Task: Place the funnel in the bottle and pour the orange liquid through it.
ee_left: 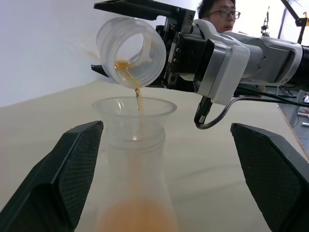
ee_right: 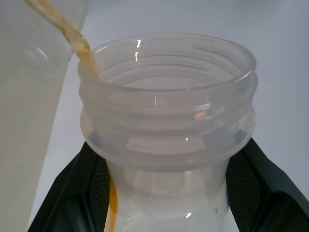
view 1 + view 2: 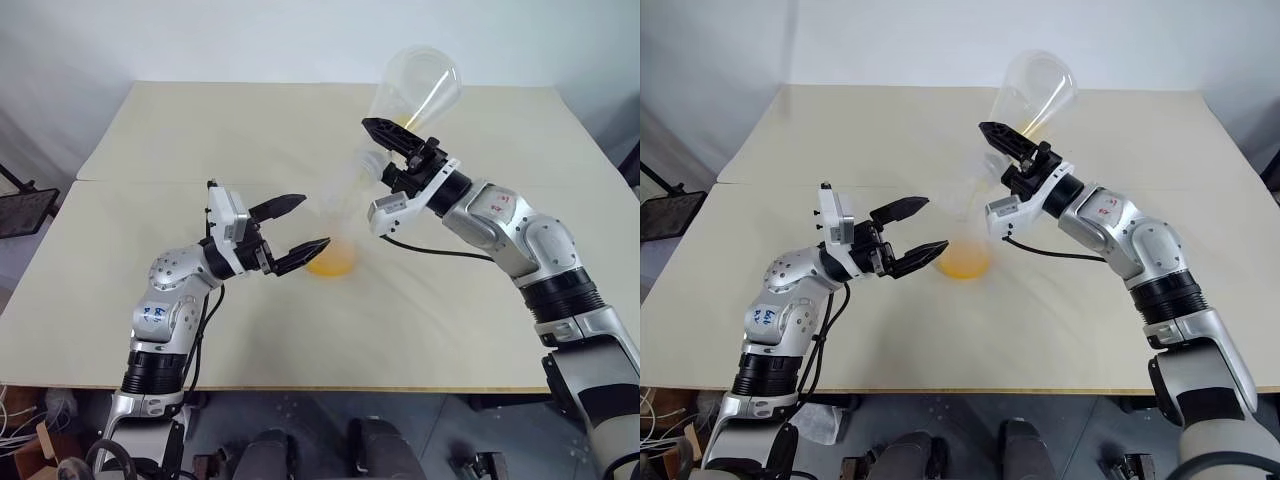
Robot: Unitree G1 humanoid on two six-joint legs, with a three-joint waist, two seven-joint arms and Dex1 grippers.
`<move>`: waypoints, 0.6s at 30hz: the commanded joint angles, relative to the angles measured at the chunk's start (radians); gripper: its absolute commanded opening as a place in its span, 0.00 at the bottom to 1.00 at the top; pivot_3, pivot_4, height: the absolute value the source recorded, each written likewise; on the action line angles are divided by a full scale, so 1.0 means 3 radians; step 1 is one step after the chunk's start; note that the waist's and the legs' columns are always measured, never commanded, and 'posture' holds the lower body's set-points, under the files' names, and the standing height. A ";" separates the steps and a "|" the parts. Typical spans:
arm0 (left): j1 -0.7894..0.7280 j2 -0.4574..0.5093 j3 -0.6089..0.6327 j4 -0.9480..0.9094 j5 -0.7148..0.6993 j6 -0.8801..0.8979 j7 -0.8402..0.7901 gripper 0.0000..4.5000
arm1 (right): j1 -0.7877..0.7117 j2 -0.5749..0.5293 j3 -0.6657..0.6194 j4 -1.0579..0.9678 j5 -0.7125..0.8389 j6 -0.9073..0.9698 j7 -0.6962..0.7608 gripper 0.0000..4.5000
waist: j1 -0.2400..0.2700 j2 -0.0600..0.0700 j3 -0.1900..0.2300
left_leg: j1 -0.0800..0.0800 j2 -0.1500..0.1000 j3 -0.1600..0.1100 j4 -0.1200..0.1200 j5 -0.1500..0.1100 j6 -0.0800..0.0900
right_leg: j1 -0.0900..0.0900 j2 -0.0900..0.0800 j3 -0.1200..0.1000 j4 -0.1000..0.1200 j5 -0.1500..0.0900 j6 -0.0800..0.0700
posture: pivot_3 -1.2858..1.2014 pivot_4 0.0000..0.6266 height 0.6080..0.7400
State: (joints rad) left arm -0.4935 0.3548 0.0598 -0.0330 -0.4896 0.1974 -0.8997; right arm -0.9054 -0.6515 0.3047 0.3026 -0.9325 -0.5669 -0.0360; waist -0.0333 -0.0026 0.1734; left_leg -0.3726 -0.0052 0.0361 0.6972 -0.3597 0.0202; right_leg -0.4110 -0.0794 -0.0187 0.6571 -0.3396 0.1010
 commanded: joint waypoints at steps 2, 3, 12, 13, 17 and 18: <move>-0.0039 -0.0007 0.0028 -0.0090 -0.0038 -0.0081 0.0005 1.00 | -0.0085 -0.0036 -0.0054 -0.0069 0.0038 0.0004 -0.0100 0.60 | 0.0000 0.0000 0.0000 | 0.0000 0.0000 0.0000 0.0000 0.0000 0.0000 | 0.0000 0.0000 0.0000 0.0000 0.0000 0.0000 | 0.52 0.24 1.00; -0.0040 -0.0006 0.0028 -0.0089 -0.0038 -0.0082 0.0006 1.00 | -0.0085 -0.0038 -0.0052 -0.0068 0.0036 0.0004 -0.0104 0.60 | 0.0000 0.0000 0.0000 | 0.0000 0.0000 0.0000 0.0000 0.0000 0.0000 | 0.0000 0.0000 0.0000 0.0000 0.0000 0.0000 | 0.52 0.24 1.00; -0.0036 -0.0002 0.0027 -0.0100 -0.0044 -0.0068 0.0008 1.00 | -0.0080 -0.0061 -0.0027 -0.0045 -0.0019 -0.0013 -0.0177 0.60 | 0.0000 0.0000 0.0000 | 0.0000 0.0000 0.0000 0.0000 0.0000 0.0000 | 0.0000 0.0000 0.0000 0.0000 0.0000 0.0000 | 0.52 0.24 1.00; -0.0035 -0.0001 0.0026 -0.0102 -0.0045 -0.0067 0.0007 1.00 | -0.0079 -0.0065 -0.0023 -0.0040 -0.0030 -0.0016 -0.0186 0.60 | 0.0001 0.0000 0.0000 | 0.0000 0.0000 0.0000 0.0000 0.0000 0.0000 | 0.0000 0.0000 0.0000 0.0000 0.0000 0.0000 | 0.52 0.24 1.00; -0.0032 -0.0003 0.0025 -0.0105 -0.0048 -0.0065 0.0006 1.00 | -0.0081 -0.0072 -0.0013 -0.0021 -0.0058 -0.0023 -0.0204 0.60 | 0.0000 0.0000 0.0000 | 0.0000 0.0000 0.0000 0.0000 0.0000 0.0000 | 0.0000 0.0000 0.0000 0.0000 0.0000 0.0000 | 0.52 0.24 1.00; -0.0032 -0.0004 0.0025 -0.0104 -0.0049 -0.0064 0.0006 1.00 | -0.0081 -0.0072 -0.0013 -0.0015 -0.0060 -0.0024 -0.0207 0.60 | 0.0000 0.0000 0.0000 | 0.0000 0.0000 0.0000 0.0000 0.0000 0.0000 | 0.0000 0.0000 0.0000 0.0000 0.0000 0.0000 | 0.52 0.24 1.00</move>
State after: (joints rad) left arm -0.4935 0.3549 0.0598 -0.0327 -0.4896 0.1950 -0.8988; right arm -0.9054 -0.6549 0.3070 0.3111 -0.9562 -0.5691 -0.0777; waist -0.0332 -0.0026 0.1734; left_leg -0.3726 -0.0052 0.0361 0.6972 -0.3597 0.0202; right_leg -0.4110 -0.0794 -0.0187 0.6571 -0.3396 0.1010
